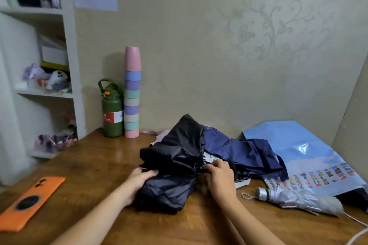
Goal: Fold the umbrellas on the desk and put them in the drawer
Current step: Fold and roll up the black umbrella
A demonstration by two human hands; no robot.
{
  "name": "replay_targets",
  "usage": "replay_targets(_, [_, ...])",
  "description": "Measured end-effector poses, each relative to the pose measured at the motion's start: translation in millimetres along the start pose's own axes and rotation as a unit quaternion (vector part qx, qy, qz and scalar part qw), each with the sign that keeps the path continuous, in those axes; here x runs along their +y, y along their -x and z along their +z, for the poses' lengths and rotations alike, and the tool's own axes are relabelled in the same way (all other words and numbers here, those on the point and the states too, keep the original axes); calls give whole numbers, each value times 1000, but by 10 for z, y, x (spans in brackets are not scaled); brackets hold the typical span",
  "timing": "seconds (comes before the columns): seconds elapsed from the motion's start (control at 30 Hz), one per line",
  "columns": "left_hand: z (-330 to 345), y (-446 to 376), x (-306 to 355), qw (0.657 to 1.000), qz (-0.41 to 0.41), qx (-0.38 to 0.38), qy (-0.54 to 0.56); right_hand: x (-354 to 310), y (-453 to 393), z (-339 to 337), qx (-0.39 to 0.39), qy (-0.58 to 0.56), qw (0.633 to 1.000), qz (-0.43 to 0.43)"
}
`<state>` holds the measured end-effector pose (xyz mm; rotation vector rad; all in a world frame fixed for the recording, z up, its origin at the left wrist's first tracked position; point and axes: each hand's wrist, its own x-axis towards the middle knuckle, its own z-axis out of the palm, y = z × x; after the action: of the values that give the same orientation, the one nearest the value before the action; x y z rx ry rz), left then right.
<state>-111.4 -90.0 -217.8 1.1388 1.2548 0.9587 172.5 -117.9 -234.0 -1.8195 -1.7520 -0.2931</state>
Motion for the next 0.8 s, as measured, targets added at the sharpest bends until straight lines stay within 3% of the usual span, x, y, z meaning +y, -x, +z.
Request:
replay_targets(0.17, [34,-203,-146,996,40,79,10,-206,24,241,95,51,994,33])
replay_targets(0.27, [52,-306,-190,992,57,114,-18,-351,55,260,143,5,990,12])
replay_targets(0.4, [20,-336,-169,990,52,131,-12,-469,191,176,171,-152,966,-119])
replay_targets(0.5, [1,-274,-143,992,57,112,20,-535,318,122,104,-137,950,-260])
replay_targets(0.57, [-9,-220,-137,991,55,103,67,-545,306,177,64,-105,947,-296])
replay_targets(0.8, [-31,-310,-320,980,67,160,100,-381,181,407,65,-53,985,-149])
